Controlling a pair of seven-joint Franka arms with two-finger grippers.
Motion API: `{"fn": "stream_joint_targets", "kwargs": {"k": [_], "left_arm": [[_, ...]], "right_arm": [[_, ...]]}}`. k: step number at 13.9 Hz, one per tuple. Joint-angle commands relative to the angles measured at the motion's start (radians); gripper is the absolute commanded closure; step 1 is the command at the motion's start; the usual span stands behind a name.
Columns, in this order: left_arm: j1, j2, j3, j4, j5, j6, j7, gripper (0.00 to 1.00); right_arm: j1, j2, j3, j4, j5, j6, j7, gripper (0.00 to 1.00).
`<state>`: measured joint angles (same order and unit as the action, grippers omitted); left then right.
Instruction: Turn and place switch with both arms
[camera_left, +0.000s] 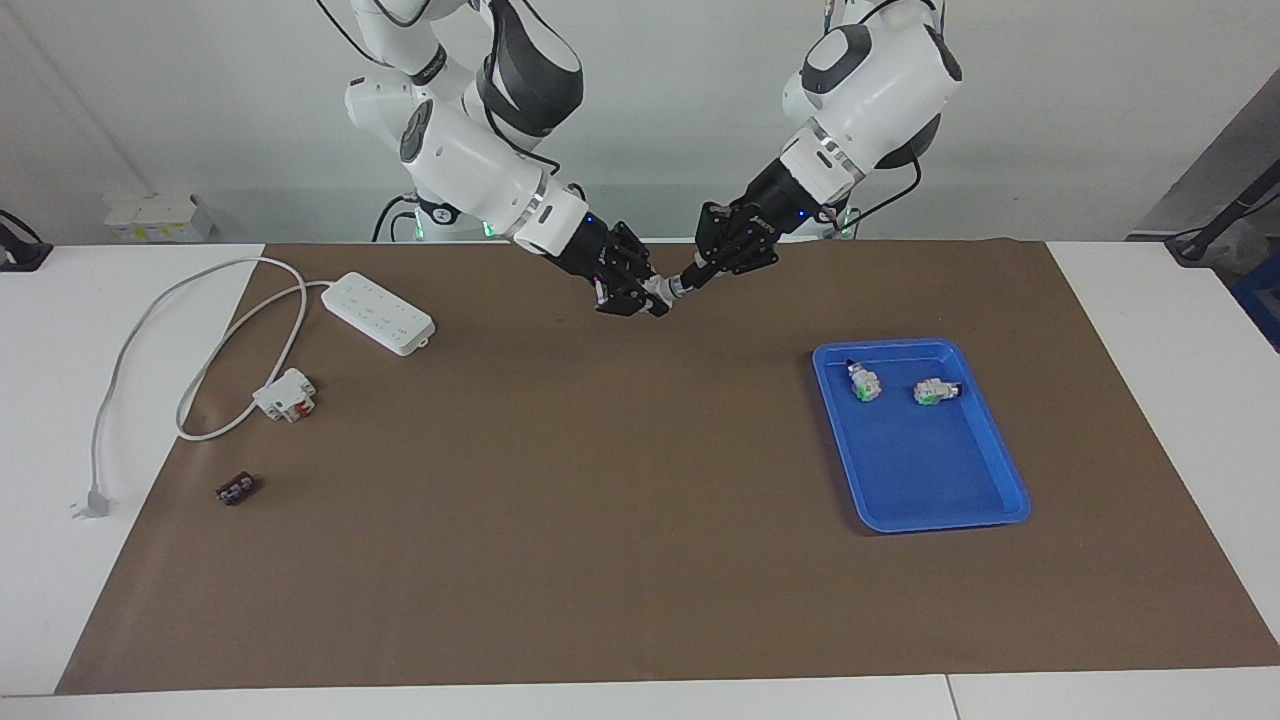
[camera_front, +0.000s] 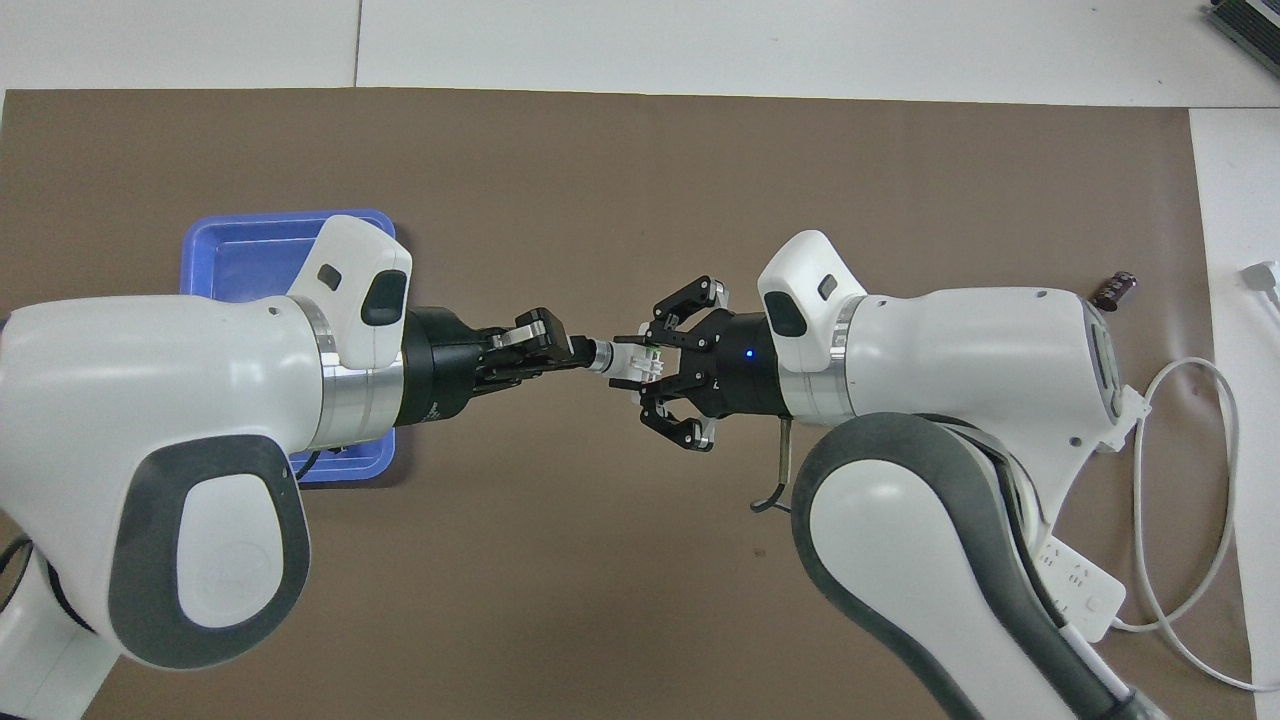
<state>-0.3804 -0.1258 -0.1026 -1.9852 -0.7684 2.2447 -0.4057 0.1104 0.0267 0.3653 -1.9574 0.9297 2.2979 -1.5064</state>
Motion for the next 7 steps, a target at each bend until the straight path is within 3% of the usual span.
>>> {"fn": "stream_joint_targets", "kwargs": {"k": [1, 7], "left_arm": [[-0.012, 0.002, 0.009, -0.006, 0.003, 0.01, -0.186, 1.0], [-0.008, 0.002, 0.009, -0.012, 0.003, 0.018, -0.557, 1.0]], "right_arm": [[-0.001, -0.033, 0.003, -0.026, 0.029, 0.014, 0.011, 1.0], [-0.001, -0.034, 0.003, -0.032, 0.029, 0.014, 0.012, 1.0]]}}
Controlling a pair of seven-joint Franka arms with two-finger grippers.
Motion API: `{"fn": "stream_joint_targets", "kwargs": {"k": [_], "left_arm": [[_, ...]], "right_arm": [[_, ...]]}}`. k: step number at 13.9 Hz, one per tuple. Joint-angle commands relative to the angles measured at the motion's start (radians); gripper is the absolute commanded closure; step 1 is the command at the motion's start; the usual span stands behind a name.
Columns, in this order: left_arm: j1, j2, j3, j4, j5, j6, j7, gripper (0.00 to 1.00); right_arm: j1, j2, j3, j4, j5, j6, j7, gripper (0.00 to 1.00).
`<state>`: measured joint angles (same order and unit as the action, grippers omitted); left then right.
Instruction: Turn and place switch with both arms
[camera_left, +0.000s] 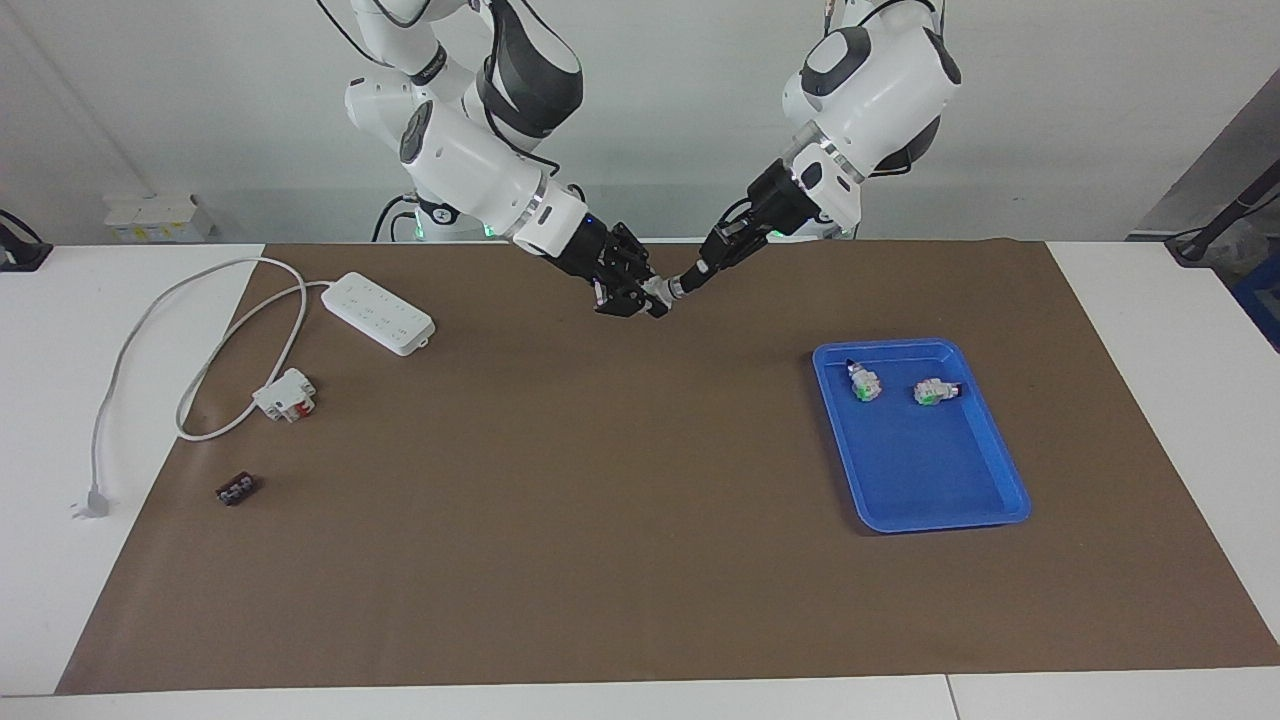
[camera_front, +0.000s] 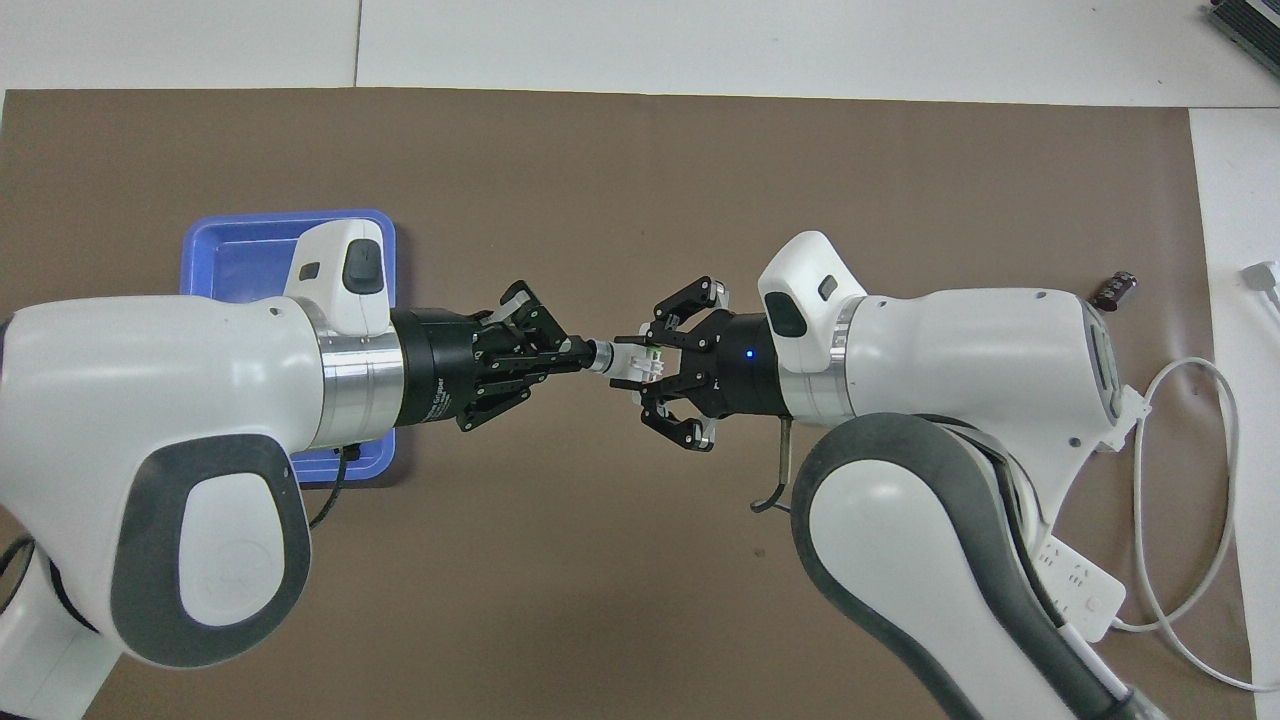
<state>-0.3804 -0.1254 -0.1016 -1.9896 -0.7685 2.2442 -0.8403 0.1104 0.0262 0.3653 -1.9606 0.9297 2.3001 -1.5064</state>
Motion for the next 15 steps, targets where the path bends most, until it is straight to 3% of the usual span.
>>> {"fn": "stream_joint_targets", "kwargs": {"k": [1, 8, 15], "left_arm": [[-0.009, 0.003, 0.008, -0.005, 0.005, 0.018, -0.226, 1.0], [-0.017, 0.01, 0.008, 0.003, 0.038, 0.097, -0.693, 1.0], [-0.017, 0.016, 0.008, 0.005, 0.047, 0.118, -0.688, 1.0]], "right_arm": [[-0.001, -0.034, 0.003, -0.029, 0.029, 0.012, 0.012, 1.0], [-0.001, -0.037, 0.003, -0.035, 0.029, 0.012, 0.011, 1.0], [-0.001, -0.041, 0.003, -0.041, 0.029, 0.012, 0.005, 1.0]]}}
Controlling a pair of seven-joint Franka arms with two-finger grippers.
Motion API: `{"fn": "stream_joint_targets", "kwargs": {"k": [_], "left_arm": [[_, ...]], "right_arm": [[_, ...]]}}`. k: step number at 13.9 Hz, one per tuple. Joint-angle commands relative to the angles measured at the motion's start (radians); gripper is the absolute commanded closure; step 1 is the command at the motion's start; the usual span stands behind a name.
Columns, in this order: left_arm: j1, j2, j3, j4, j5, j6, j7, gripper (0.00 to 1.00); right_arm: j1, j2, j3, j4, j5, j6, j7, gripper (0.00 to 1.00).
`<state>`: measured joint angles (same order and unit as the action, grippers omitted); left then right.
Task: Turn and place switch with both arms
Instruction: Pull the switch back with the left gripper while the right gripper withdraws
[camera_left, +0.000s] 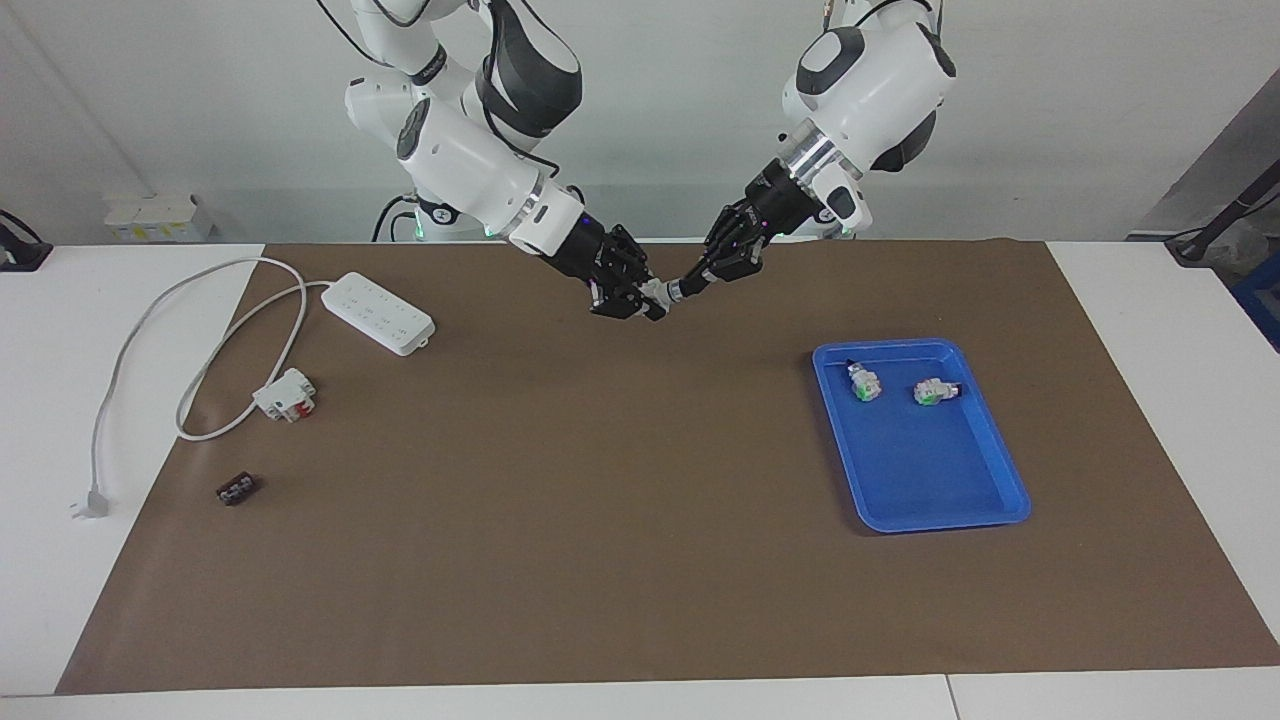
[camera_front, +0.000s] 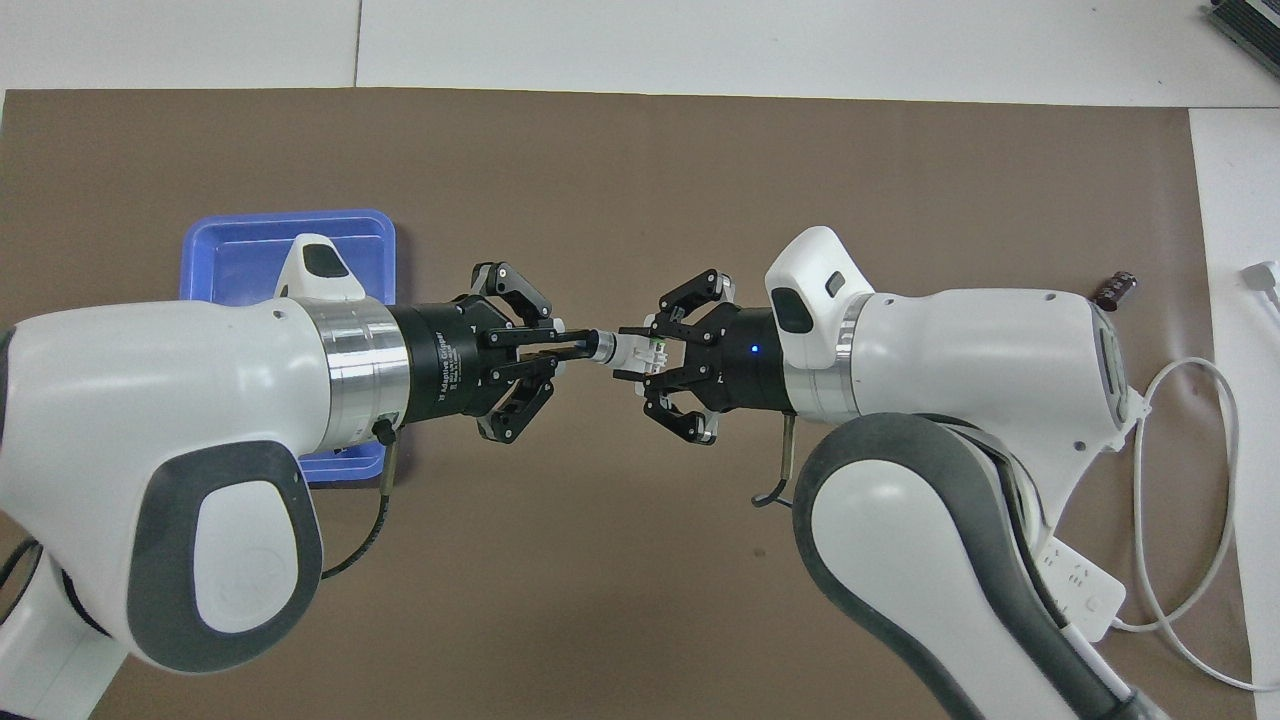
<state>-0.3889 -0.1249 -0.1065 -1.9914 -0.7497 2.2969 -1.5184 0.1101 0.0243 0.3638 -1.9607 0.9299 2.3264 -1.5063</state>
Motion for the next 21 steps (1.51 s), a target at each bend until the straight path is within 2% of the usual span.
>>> {"fn": "stream_joint_targets", "kwargs": {"k": [1, 4, 5, 6, 9, 14, 21], "left_arm": [[-0.008, 0.018, 0.011, 0.006, 0.05, 0.07, 0.01, 1.0], [-0.008, 0.019, 0.011, 0.006, 0.061, 0.073, 0.023, 1.0], [-0.008, 0.019, 0.011, 0.006, 0.061, 0.073, 0.023, 1.0], [-0.008, 0.019, 0.011, 0.006, 0.061, 0.073, 0.023, 1.0], [-0.004, 0.022, 0.011, 0.006, 0.09, 0.073, 0.038, 1.0], [0.002, 0.019, 0.013, 0.003, 0.125, 0.047, 0.202, 1.0], [0.068, 0.008, 0.022, 0.011, 0.274, -0.137, 0.529, 1.0]], "right_arm": [[-0.003, -0.04, 0.004, -0.041, 0.029, -0.015, 0.003, 1.0], [-0.001, -0.04, 0.004, -0.043, 0.029, -0.013, 0.0, 1.0], [-0.001, -0.04, 0.004, -0.043, 0.029, -0.006, -0.005, 0.33], [-0.001, -0.04, 0.004, -0.043, 0.029, 0.005, -0.009, 0.0], [0.003, -0.04, 0.004, -0.043, 0.029, 0.005, 0.003, 0.0], [0.003, -0.04, 0.004, -0.043, 0.029, 0.005, 0.003, 0.0], [0.002, -0.038, 0.001, -0.041, 0.015, 0.005, 0.008, 0.0]]}}
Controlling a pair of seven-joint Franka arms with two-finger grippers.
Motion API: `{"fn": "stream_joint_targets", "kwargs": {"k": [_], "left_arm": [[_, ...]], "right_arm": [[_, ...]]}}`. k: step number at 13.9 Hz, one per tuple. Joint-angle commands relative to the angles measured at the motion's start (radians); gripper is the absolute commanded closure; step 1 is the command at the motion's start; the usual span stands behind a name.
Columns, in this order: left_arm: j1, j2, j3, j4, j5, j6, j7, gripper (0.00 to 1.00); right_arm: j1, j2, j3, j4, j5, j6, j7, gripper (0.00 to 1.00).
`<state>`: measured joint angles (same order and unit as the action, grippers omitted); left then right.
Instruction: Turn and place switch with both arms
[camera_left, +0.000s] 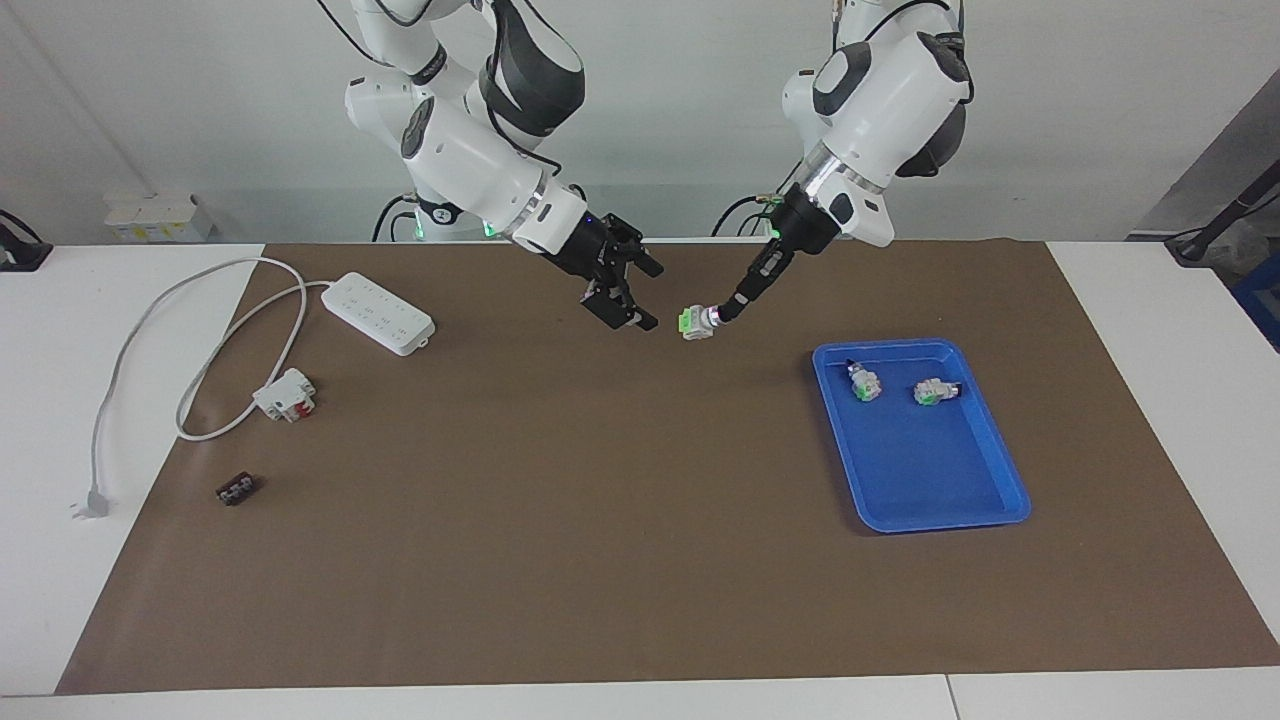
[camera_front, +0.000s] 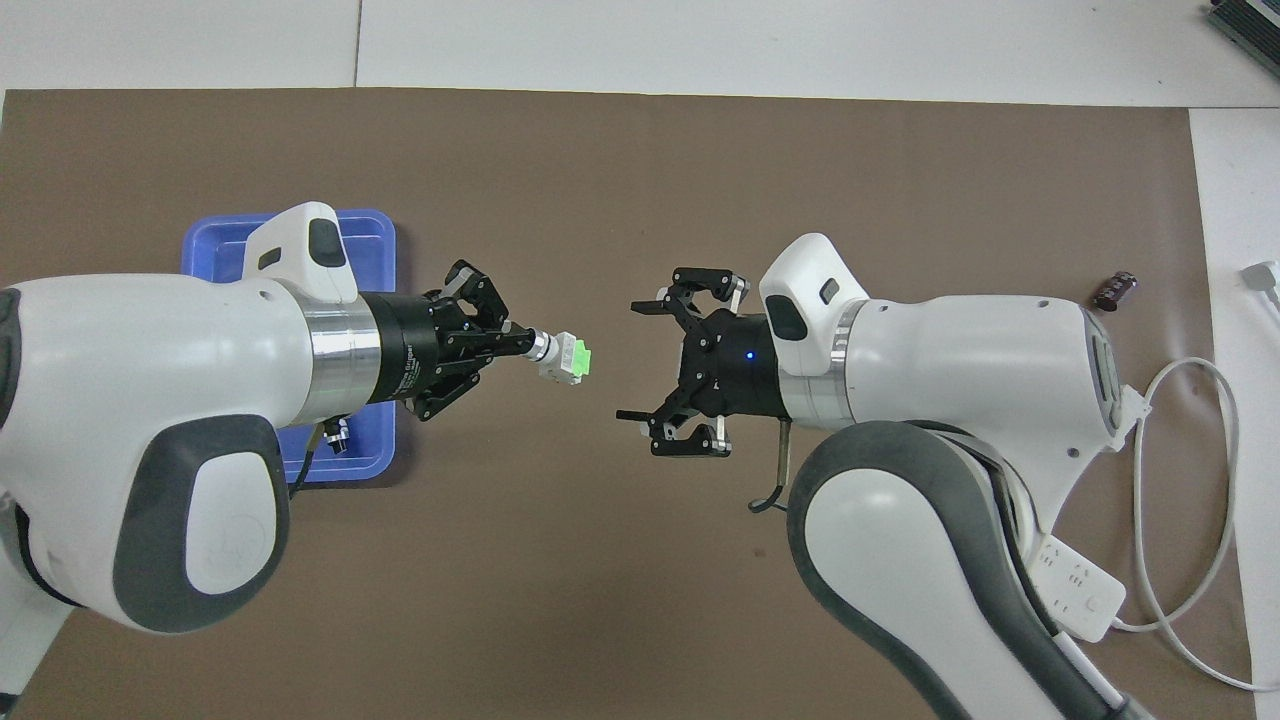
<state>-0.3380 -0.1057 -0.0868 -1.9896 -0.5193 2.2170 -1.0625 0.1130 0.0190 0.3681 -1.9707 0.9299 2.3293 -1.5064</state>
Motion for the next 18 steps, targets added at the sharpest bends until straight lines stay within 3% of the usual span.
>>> {"fn": "stream_joint_targets", "kwargs": {"k": [1, 5, 12, 15, 18], "left_arm": [[0.017, -0.011, 0.012, 0.014, 0.077, -0.083, 0.1, 1.0], [0.051, -0.014, 0.036, 0.025, 0.159, -0.177, 0.269, 1.0], [0.111, -0.006, 0.036, 0.119, 0.339, -0.448, 0.486, 1.0], [0.168, -0.008, 0.036, 0.114, 0.395, -0.461, 0.603, 1.0], [0.244, -0.011, 0.036, 0.098, 0.397, -0.465, 0.725, 1.0]], "right_arm": [[-0.004, -0.033, -0.005, -0.033, 0.007, 0.002, 0.012, 0.0], [-0.035, -0.025, -0.008, -0.031, -0.196, -0.019, 0.095, 0.0], [-0.068, -0.024, -0.012, 0.001, -0.406, -0.027, 0.23, 0.0], [-0.133, -0.024, -0.012, 0.091, -0.599, -0.174, 0.242, 0.0], [-0.162, -0.021, -0.058, 0.141, -0.666, -0.251, 0.288, 0.0]]}}
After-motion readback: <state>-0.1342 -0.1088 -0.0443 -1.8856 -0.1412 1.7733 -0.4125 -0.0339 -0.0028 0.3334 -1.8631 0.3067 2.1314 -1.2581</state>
